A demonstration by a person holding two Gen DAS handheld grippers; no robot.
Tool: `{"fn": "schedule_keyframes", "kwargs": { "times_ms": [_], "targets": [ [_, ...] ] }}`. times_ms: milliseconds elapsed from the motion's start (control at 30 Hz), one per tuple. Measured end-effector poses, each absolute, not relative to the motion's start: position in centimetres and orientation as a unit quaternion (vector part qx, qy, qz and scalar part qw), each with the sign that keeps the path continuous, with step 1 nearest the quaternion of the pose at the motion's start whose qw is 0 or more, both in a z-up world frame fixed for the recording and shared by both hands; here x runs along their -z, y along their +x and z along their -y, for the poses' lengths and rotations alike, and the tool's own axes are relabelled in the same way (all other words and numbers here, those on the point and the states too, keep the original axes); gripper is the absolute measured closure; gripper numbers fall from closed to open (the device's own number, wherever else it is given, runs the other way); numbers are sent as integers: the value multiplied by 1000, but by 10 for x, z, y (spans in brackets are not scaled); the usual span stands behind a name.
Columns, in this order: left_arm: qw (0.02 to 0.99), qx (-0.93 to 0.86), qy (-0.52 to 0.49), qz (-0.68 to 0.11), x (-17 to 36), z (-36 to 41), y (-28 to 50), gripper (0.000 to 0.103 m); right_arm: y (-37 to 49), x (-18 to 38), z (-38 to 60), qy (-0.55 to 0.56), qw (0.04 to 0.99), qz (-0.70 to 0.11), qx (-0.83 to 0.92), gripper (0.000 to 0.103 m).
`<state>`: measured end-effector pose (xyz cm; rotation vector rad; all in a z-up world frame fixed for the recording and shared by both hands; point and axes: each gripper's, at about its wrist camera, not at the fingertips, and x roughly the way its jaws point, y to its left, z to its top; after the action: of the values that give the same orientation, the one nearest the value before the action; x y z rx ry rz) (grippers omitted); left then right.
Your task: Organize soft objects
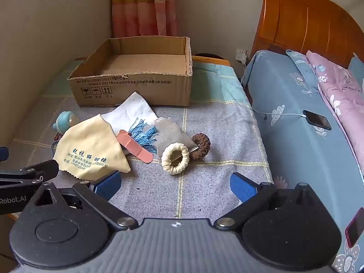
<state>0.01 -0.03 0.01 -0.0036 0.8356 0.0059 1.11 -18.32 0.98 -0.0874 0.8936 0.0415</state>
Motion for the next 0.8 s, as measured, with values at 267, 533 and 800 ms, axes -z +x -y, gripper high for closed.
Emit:
{"fn": "schedule_keyframes", "kwargs": {
  "times_ms": [267,533,800],
  "targets": [
    [915,-2,-8,-403,-3,-2,-1,1,12,-10,181,-43,902,-430,-16,0],
    [915,-1,-8,-404,-2,1,2,1,11,-12,183,-45,902,-429,-18,0],
    [916,1,-9,-402,-3,0,1,1,12,-14,184,-46,903,-428,-16,0]
  ]
}}
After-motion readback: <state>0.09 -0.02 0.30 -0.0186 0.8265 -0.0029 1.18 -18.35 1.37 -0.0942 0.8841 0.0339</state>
